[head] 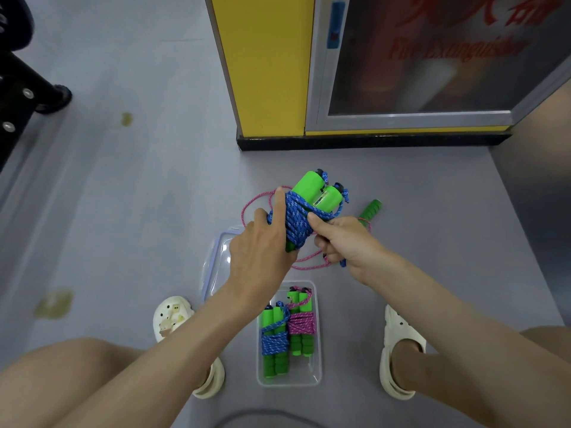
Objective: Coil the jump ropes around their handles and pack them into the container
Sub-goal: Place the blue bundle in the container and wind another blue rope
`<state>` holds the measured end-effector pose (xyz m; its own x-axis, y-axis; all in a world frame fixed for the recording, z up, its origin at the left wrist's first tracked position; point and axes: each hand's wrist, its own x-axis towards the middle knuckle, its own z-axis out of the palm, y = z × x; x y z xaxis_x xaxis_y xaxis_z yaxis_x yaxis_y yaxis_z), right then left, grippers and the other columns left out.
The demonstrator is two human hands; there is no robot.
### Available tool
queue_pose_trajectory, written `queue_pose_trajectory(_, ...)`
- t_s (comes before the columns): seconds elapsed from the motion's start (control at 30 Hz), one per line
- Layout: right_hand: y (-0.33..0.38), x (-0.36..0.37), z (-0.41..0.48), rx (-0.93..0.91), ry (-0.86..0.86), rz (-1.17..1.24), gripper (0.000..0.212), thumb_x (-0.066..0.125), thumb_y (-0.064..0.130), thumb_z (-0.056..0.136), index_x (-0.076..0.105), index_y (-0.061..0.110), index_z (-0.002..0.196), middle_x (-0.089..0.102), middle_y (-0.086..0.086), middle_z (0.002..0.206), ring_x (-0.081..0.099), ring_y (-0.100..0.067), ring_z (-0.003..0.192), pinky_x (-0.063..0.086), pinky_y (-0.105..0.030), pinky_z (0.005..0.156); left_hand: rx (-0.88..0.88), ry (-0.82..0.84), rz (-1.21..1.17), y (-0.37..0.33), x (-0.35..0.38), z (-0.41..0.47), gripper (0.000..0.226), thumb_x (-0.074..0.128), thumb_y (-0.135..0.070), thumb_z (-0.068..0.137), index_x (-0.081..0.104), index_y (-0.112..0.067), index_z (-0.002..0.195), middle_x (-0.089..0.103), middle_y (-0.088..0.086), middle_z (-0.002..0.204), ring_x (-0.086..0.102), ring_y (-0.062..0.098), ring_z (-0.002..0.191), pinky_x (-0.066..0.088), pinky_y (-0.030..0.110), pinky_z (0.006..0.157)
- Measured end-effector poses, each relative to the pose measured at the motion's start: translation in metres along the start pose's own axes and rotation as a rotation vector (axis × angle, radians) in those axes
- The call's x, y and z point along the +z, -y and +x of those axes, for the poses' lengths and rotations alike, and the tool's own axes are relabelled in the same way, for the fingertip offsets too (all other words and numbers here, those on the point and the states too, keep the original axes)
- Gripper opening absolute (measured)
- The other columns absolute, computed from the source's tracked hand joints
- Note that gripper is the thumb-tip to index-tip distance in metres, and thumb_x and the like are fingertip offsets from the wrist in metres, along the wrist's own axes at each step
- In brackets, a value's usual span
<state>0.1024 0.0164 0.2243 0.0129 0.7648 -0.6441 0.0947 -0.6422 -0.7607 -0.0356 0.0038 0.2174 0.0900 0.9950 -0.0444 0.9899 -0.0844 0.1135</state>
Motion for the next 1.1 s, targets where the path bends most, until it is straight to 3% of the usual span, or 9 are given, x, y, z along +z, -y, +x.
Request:
queue_pose_trajectory(0.13, 0.000, -0.003, 0.003, 0.035, -0.004, 0.108, 0.037, 0.057, 0.029, 0.094, 0.048, 0.011, 0.063, 0.043, -0.003, 0.054, 0.024, -0.003, 0.031, 0.021, -0.016, 0.036, 0.040, 0.023, -0.087, 0.001, 0.000, 0.002, 0.105, 0.058, -0.070, 0.075, 0.006, -0.022, 0.151, 0.050, 0.000, 0.113, 0.060, 0.020, 0.092, 0.036, 0.028, 0.060)
queue_pose_trajectory(0.23, -0.001, -0.008, 0.006, 0.061, -0.029, 0.186, 0.037, 0.059, 0.026, 0.093, 0.048, 0.009, 0.062, 0.043, -0.002, 0.051, 0.025, -0.003, 0.030, 0.020, -0.015, 0.032, 0.060, 0.042, -0.361, 0.003, 0.000, 0.006, 0.091, 0.053, -0.076, 0.068, 0.032, -0.027, 0.141, 0.057, -0.005, 0.110, 0.060, 0.015, 0.093, 0.048, 0.030, 0.066)
queue_pose_trajectory(0.37, 0.001, -0.014, 0.006, 0.108, 0.004, 0.289, 0.032, 0.061, 0.025, 0.092, 0.049, 0.009, 0.067, 0.042, -0.001, 0.050, 0.024, -0.002, 0.030, 0.018, -0.014, 0.030, -0.131, 0.222, -0.981, 0.004, -0.005, 0.012, 0.059, 0.074, -0.047, 0.075, 0.047, -0.027, 0.124, 0.060, -0.009, 0.103, 0.062, 0.008, 0.091, 0.054, 0.026, 0.077)
queue_pose_trajectory(0.53, 0.002, -0.013, 0.003, 0.074, 0.044, 0.274, 0.031, 0.062, 0.022, 0.090, 0.050, 0.010, 0.065, 0.040, -0.001, 0.052, 0.025, -0.002, 0.030, 0.018, -0.014, 0.031, -0.457, 0.496, -1.441, 0.005, -0.007, 0.013, 0.057, 0.078, -0.027, 0.076, 0.048, -0.018, 0.123, 0.067, 0.007, 0.106, 0.069, 0.019, 0.085, 0.057, 0.028, 0.067)
queue_pose_trajectory(0.67, 0.003, -0.014, 0.005, 0.072, 0.046, 0.196, 0.032, 0.065, 0.025, 0.089, 0.053, 0.010, 0.063, 0.041, -0.002, 0.052, 0.025, -0.003, 0.033, 0.019, -0.015, 0.033, -0.447, 0.613, -1.538, 0.003, -0.009, 0.007, 0.044, 0.075, -0.019, 0.080, 0.054, -0.016, 0.119, 0.072, 0.011, 0.102, 0.072, 0.031, 0.081, 0.058, 0.031, 0.059)
queue_pose_trajectory(0.73, 0.003, -0.013, 0.003, 0.040, 0.044, 0.087, 0.035, 0.062, 0.030, 0.091, 0.055, 0.010, 0.063, 0.045, -0.001, 0.050, 0.026, -0.004, 0.033, 0.022, -0.015, 0.034, -0.443, 0.564, -1.523, 0.004, -0.009, 0.007, 0.040, 0.075, -0.017, 0.081, 0.056, -0.014, 0.116, 0.073, 0.011, 0.098, 0.072, 0.030, 0.074, 0.056, 0.029, 0.054)
queue_pose_trajectory(0.83, -0.003, -0.008, 0.001, -0.086, -0.071, -0.191, 0.041, 0.059, 0.034, 0.093, 0.063, 0.008, 0.061, 0.049, 0.002, 0.046, 0.033, -0.004, 0.035, 0.031, -0.017, 0.042, -0.388, 0.463, -1.321, 0.005, -0.005, 0.009, 0.041, 0.078, -0.020, 0.078, 0.055, -0.017, 0.112, 0.070, 0.009, 0.099, 0.071, 0.029, 0.079, 0.059, 0.033, 0.063)
queue_pose_trajectory(0.97, -0.008, -0.004, 0.003, -0.296, -0.234, -0.305, 0.012, 0.068, 0.017, 0.086, 0.073, 0.006, 0.090, 0.064, -0.003, 0.060, 0.055, -0.005, 0.045, 0.046, -0.020, 0.053, -0.390, 0.427, -1.302, 0.005, -0.005, 0.010, 0.042, 0.078, -0.018, 0.077, 0.054, -0.015, 0.113, 0.069, 0.011, 0.099, 0.070, 0.027, 0.071, 0.058, 0.032, 0.057)
queue_pose_trajectory(1.1, -0.005, -0.002, -0.003, -0.498, -0.319, -0.296, 0.007, 0.070, 0.005, 0.082, 0.070, 0.004, 0.089, 0.066, -0.007, 0.070, 0.061, -0.004, 0.046, 0.045, -0.010, 0.047, -0.393, 0.443, -1.350, 0.007, -0.009, 0.013, 0.043, 0.077, -0.017, 0.078, 0.056, -0.013, 0.115, 0.071, 0.013, 0.098, 0.070, 0.025, 0.065, 0.055, 0.028, 0.053)
